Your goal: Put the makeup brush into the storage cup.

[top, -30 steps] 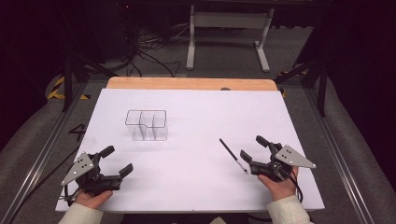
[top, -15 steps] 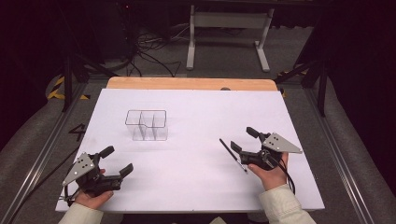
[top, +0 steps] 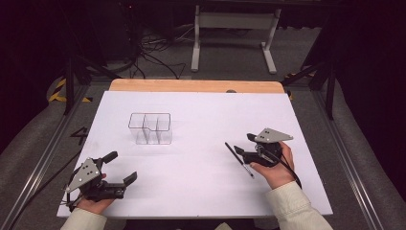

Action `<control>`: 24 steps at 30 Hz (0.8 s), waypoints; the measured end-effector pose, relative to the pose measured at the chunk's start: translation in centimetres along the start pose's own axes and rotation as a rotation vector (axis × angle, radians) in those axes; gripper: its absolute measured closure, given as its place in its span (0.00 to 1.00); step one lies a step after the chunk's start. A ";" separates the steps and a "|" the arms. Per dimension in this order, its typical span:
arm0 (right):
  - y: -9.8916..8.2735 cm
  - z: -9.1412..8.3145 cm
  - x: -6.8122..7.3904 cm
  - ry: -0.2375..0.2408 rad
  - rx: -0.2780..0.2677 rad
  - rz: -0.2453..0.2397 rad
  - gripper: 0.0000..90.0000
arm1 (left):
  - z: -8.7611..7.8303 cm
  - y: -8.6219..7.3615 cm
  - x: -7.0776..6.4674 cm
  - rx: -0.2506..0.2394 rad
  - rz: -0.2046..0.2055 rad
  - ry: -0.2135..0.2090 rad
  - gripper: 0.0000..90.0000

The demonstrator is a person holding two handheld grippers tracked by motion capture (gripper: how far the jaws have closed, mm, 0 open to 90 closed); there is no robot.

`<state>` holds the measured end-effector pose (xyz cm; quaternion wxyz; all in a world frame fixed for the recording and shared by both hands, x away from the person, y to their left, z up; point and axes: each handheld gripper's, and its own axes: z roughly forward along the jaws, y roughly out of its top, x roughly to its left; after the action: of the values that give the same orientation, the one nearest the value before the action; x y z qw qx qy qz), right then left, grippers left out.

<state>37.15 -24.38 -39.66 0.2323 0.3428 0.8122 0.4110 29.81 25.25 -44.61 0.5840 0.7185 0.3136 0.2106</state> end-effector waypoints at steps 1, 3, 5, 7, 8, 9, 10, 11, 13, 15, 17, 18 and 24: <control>0.1 0.2 0.0 -0.001 0.030 -0.006 0.38 | 0.0 0.0 0.0 0.008 0.009 0.004 0.01; 0.2 0.6 -0.1 -0.011 0.085 -0.022 0.37 | -0.1 -0.1 0.0 0.008 0.012 0.021 0.01; 0.3 1.0 -0.3 0.009 0.142 -0.017 0.42 | -0.2 -0.1 0.1 0.004 -0.001 0.005 0.01; 0.4 1.1 -0.4 0.011 0.162 -0.017 0.43 | -0.2 -0.1 0.1 -0.002 0.001 0.002 0.01; 0.4 1.2 -0.4 0.011 0.179 -0.022 0.45 | -0.2 0.0 0.1 0.000 -0.001 -0.003 0.01; 0.5 1.3 -0.5 0.020 0.220 -0.022 0.48 | -0.2 0.0 0.1 -0.007 -0.020 -0.029 0.01; 0.5 1.3 -0.5 0.020 0.220 -0.022 0.48 | -0.2 0.0 0.1 -0.007 -0.020 -0.029 0.01; 0.6 1.4 -0.6 0.023 0.238 -0.021 0.48 | -0.2 0.1 0.2 -0.015 -0.035 -0.053 0.01; 0.7 1.7 -0.7 0.037 0.288 -0.015 0.52 | -0.3 0.3 0.2 -0.026 -0.060 -0.090 0.00; 0.7 1.9 -0.8 0.049 0.319 -0.011 0.54 | -0.4 0.4 0.1 -0.019 -0.062 -0.093 0.00; 0.7 2.2 -0.8 0.061 0.358 -0.007 0.55 | -0.4 0.5 0.1 -0.012 -0.055 -0.087 0.00; 0.7 2.5 -0.8 0.067 0.395 -0.009 0.56 | -0.4 0.5 0.2 -0.012 -0.050 -0.082 0.01; 0.8 2.9 -0.9 0.079 0.455 0.017 0.64 | -0.6 0.5 0.1 -0.010 -0.050 -0.044 0.01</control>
<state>39.97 -23.27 -40.55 0.1134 0.3766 0.8896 0.2322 29.55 25.66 -43.99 0.5994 0.7120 0.3176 0.1817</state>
